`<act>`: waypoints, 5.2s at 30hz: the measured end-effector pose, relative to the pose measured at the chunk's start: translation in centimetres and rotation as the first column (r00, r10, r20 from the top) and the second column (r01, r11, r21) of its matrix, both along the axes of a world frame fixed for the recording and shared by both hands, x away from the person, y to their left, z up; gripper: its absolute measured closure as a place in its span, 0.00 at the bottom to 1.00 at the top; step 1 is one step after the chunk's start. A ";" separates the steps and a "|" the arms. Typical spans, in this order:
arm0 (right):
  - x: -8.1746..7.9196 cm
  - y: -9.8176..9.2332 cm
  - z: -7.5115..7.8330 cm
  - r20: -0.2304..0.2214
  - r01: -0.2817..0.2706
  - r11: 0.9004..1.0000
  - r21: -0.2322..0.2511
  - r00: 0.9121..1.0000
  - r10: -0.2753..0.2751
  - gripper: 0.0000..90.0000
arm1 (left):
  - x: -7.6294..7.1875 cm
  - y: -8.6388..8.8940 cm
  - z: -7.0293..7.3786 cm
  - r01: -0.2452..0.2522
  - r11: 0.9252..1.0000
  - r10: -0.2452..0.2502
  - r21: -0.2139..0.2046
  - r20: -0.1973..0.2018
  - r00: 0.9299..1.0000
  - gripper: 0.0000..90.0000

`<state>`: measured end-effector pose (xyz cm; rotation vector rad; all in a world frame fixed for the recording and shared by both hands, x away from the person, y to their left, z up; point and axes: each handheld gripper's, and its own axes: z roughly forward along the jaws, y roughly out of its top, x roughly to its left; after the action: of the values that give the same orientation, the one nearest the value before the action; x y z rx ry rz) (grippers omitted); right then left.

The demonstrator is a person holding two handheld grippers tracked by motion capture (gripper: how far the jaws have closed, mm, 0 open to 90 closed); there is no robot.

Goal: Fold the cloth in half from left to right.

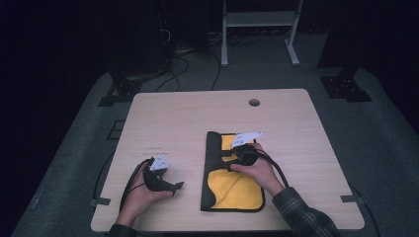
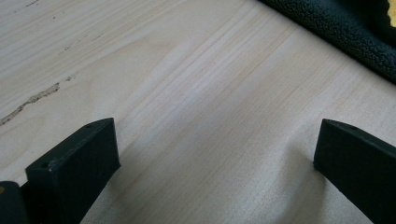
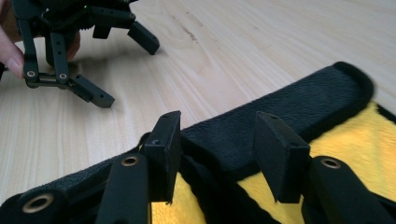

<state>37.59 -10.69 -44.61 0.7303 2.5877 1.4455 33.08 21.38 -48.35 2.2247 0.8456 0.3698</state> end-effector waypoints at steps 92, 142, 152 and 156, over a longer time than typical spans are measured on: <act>4.7 -9.0 2.3 0.064 0.293 0.956 -0.001 0.954 -0.292 0.60 | 0.0 0.0 0.0 -0.003 1.000 0.003 0.001 0.004 1.000 0.00; -1.8 1.8 -1.1 -0.039 -0.077 0.996 -0.038 0.996 0.075 0.92 | -0.1 0.0 0.0 -0.005 1.000 0.005 0.002 0.001 1.000 0.00; -3.6 -2.7 0.3 -0.060 -0.068 0.998 0.005 0.996 0.068 0.92 | -0.1 0.0 0.0 -0.006 1.000 0.006 0.002 0.002 1.000 0.00; -4.7 -4.4 0.8 -0.058 -0.065 0.998 0.013 0.996 0.066 0.92 | -0.1 0.0 0.0 -0.006 1.000 0.006 0.003 0.002 1.000 0.00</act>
<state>32.90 -15.10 -43.76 0.7059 2.6730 1.4795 33.02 21.38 -48.35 2.2244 0.8510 0.3759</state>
